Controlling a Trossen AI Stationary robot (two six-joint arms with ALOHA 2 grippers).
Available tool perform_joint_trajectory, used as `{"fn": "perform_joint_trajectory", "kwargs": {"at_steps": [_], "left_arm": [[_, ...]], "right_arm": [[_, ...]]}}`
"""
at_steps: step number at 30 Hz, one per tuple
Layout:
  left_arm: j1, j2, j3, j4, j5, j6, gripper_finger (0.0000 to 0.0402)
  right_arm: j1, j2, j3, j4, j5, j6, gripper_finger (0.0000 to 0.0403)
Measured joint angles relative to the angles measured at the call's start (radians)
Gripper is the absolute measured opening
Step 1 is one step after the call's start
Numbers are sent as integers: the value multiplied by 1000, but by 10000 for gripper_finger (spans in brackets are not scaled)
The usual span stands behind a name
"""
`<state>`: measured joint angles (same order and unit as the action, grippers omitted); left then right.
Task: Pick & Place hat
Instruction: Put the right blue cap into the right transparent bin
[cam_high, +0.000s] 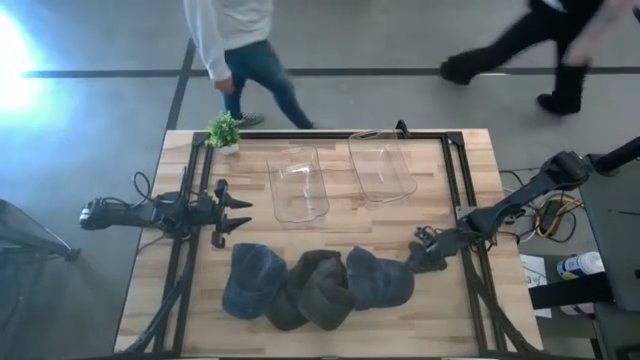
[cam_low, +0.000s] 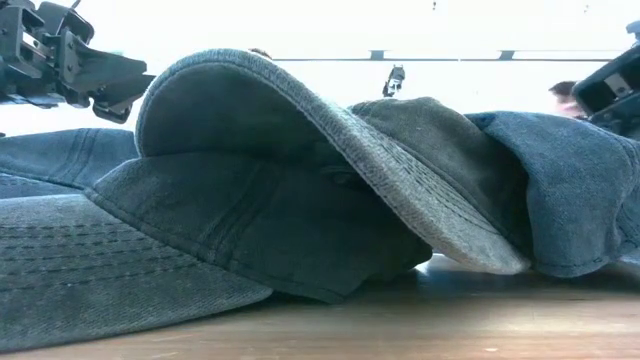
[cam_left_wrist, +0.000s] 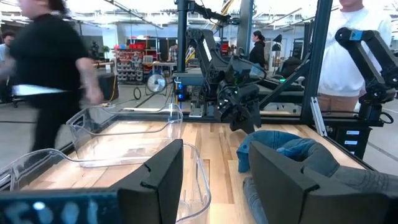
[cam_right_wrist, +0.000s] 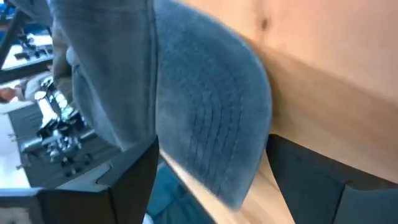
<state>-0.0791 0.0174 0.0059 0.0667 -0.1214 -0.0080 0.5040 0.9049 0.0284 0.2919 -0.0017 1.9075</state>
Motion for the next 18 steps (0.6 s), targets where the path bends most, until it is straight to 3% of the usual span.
{"fn": "perform_joint_trajectory", "kwargs": {"at_steps": [10, 18], "left_arm": [[0, 0, 0, 0, 0, 0, 177], [0, 0, 0, 0, 0, 0, 177]], "right_arm": [[-3, 198, 70, 125, 5, -58, 232], [-3, 279, 111, 230, 10, -88, 86]]}}
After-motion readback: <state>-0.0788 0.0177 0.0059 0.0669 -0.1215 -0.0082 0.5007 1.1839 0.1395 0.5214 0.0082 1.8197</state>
